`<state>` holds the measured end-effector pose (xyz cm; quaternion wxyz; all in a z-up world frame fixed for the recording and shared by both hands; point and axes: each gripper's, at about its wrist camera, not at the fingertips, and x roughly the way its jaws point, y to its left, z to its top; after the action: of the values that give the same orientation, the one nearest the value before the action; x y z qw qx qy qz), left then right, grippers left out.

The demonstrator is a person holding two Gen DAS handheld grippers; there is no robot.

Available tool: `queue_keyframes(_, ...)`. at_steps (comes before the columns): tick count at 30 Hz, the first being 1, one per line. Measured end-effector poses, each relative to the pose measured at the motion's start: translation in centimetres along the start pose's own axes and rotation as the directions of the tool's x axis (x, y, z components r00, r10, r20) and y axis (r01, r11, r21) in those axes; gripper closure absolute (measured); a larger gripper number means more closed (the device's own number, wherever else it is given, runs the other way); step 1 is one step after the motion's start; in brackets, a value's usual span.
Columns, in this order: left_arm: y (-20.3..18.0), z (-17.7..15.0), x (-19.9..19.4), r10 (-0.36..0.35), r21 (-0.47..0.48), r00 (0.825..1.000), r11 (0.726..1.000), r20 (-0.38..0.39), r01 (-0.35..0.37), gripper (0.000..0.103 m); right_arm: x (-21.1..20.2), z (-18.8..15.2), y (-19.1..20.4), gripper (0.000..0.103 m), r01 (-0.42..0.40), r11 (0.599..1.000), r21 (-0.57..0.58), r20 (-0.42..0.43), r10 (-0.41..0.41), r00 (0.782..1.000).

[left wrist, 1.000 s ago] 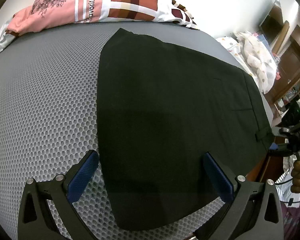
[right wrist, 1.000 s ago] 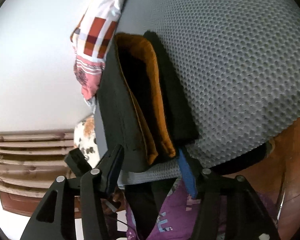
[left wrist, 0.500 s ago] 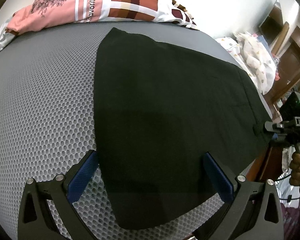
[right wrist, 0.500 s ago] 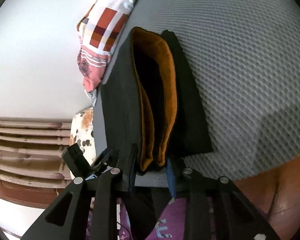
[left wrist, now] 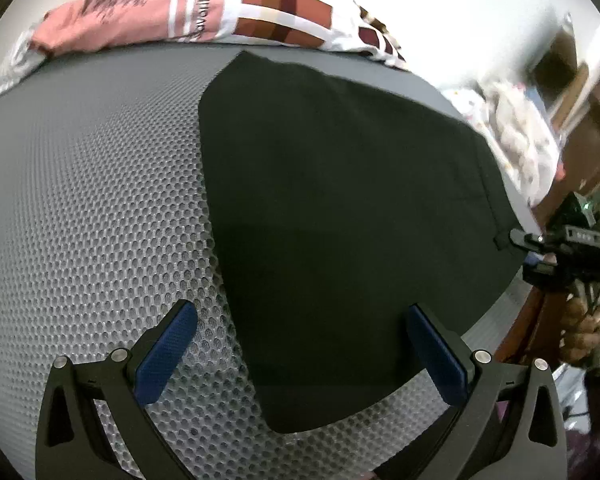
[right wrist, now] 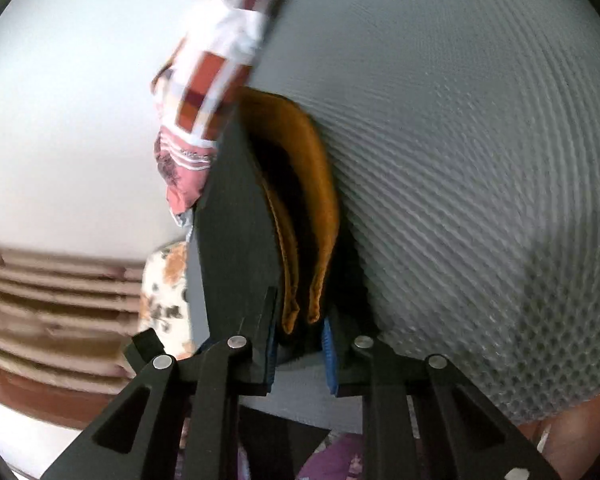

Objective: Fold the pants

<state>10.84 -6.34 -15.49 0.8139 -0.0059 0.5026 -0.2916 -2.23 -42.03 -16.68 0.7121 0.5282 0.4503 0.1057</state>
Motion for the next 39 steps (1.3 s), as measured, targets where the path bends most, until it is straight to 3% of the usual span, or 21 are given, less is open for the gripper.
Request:
queue_keyframes(4, 0.0, 0.0, 0.0, 0.001, -0.002, 1.000, 1.000, 0.005, -0.001, 0.000, -0.6, -0.3, 1.3, 0.085, -0.041, 0.999, -0.021, 0.014, 0.041, 0.999)
queue_keyframes(7, 0.3, 0.1, 0.0, -0.013, -0.013, 1.000, 1.000, 0.003, 0.013, 0.000, -0.7, -0.1, 3.0, 0.086, -0.026, 0.997, -0.075, 0.013, 0.027, 1.000)
queue_keyframes(10, 0.5, -0.2, -0.2, -0.020, -0.014, 1.000, 1.000, 0.007, 0.020, 0.000, 0.6, -0.1, 0.7, 0.086, 0.039, 0.999, -0.028, -0.018, -0.039, 0.999)
queue_keyframes(12, 0.6, -0.2, -0.3, -0.020, -0.022, 1.000, 1.000, -0.003, 0.020, 0.000, 0.5, 0.1, -0.7, 0.085, -0.021, 0.999, 0.041, -0.020, 0.021, 1.000)
queue_keyframes(13, 0.8, -0.3, -0.7, -0.018, -0.036, 1.000, 0.999, -0.008, 0.018, 0.000, 0.3, 0.2, -0.6, 0.078, -0.031, 0.999, 0.038, -0.021, 0.032, 0.999)
queue_keyframes(15, 1.4, -0.3, -1.6, -0.012, -0.081, 1.000, 0.997, 0.004, 0.012, 0.000, -0.3, 0.2, 0.5, 0.075, -0.019, 1.000, 0.003, -0.003, 0.019, 1.000)
queue_keyframes(18, 2.0, 0.1, -4.4, -0.015, -0.123, 0.997, 0.992, 0.077, 0.025, 0.000, -2.7, 0.8, 2.7, 0.067, 0.085, 0.992, -0.092, 0.079, -0.078, 0.994)
queue_keyframes(21, 1.5, 0.9, -7.5, 0.024, -0.088, 0.982, 0.996, 0.186, -0.007, 0.000, -5.3, 1.5, 6.8, 0.067, 0.170, 0.956, -0.237, 0.208, -0.121, 0.971)
queue_keyframes(24, 0.4, 2.7, -8.4, 0.025, -0.022, 0.971, 1.000, 0.240, -0.020, 0.000, -5.8, 2.2, 11.0, 0.067, 0.182, 0.903, -0.389, 0.260, -0.082, 0.962)
queue_keyframes(27, -0.3, 5.1, -6.8, -0.024, -0.013, 0.970, 1.000, 0.240, 0.028, 0.000, -2.6, 3.3, 14.2, 0.067, 0.234, 0.838, -0.492, 0.258, -0.117, 0.959)
queue_keyframes(30, -1.4, 6.8, -3.9, -0.034, 0.000, 0.976, 0.999, 0.216, 0.035, 0.000, 1.4, 5.0, 15.0, 0.067, 0.256, 0.814, -0.521, 0.228, -0.156, 0.961)
queue_keyframes(33, -1.5, 7.4, -0.9, -0.058, -0.016, 0.985, 0.998, 0.163, 0.061, 0.000, 4.2, 6.5, 14.1, 0.067, 0.360, 0.773, -0.523, 0.258, -0.258, 0.931)
queue_keyframes(36, -0.8, 6.9, 0.9, -0.036, -0.042, 0.992, 0.998, 0.122, 0.042, 0.000, 4.6, 7.1, 11.4, 0.067, 0.363, 0.808, -0.465, 0.236, -0.282, 0.930)
queue_keyframes(39, 0.8, 6.1, 1.9, -0.047, -0.108, 0.994, 0.992, 0.102, 0.058, 0.000, 5.0, 7.0, 9.2, 0.069, 0.384, 0.815, -0.434, 0.209, -0.324, 0.923)
